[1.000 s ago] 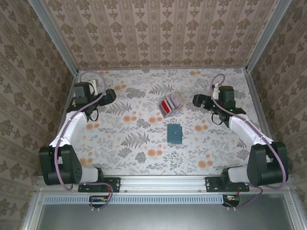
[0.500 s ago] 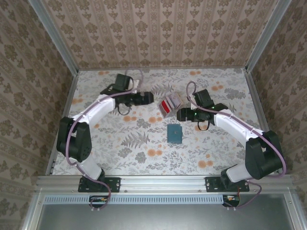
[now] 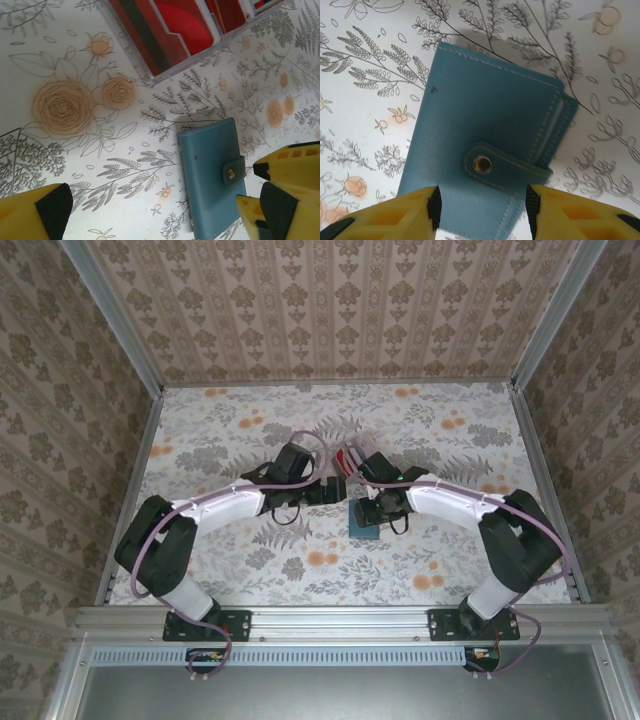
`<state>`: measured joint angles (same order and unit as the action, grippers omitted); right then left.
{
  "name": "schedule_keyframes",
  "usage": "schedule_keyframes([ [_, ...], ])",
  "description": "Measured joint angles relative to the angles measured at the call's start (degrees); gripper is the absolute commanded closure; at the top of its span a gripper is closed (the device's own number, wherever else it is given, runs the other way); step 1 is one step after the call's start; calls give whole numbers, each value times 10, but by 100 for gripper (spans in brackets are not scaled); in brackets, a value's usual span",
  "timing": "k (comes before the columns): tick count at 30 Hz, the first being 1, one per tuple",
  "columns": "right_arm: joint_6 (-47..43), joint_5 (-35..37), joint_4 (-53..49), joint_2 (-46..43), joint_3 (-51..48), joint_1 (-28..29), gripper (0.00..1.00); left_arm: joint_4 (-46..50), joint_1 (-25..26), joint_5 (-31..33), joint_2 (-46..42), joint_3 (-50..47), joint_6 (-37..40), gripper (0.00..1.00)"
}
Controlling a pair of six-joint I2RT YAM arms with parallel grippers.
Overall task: Put the credit cards into the card holder
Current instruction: Pick up the card holder from the center of the table.
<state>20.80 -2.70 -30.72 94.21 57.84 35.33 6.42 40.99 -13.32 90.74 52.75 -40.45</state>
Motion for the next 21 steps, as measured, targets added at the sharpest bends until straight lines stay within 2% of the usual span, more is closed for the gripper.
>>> schedule_keyframes([
  [6, -14, 30, -9, 42, 26, 10, 51, -13, 2, 31, -15, -30, -25, 0],
  [8, -16, 37, -9, 49, 28, 10, 55, -14, 2, 37, -15, -30, -26, 0],
  [11, -21, 43, -10, 53, 30, 10, 66, -19, 2, 43, -15, -30, -27, 0],
  [14, -28, 45, -10, 58, 40, 11, 82, -22, 2, 42, -11, -28, -27, 0],
  [18, -40, 49, -14, 69, 55, 13, 96, -22, 2, 42, -3, -26, -27, 0],
  [21, -49, 53, -14, 64, 56, 16, 100, -23, 2, 42, -2, -26, -27, 0],
])
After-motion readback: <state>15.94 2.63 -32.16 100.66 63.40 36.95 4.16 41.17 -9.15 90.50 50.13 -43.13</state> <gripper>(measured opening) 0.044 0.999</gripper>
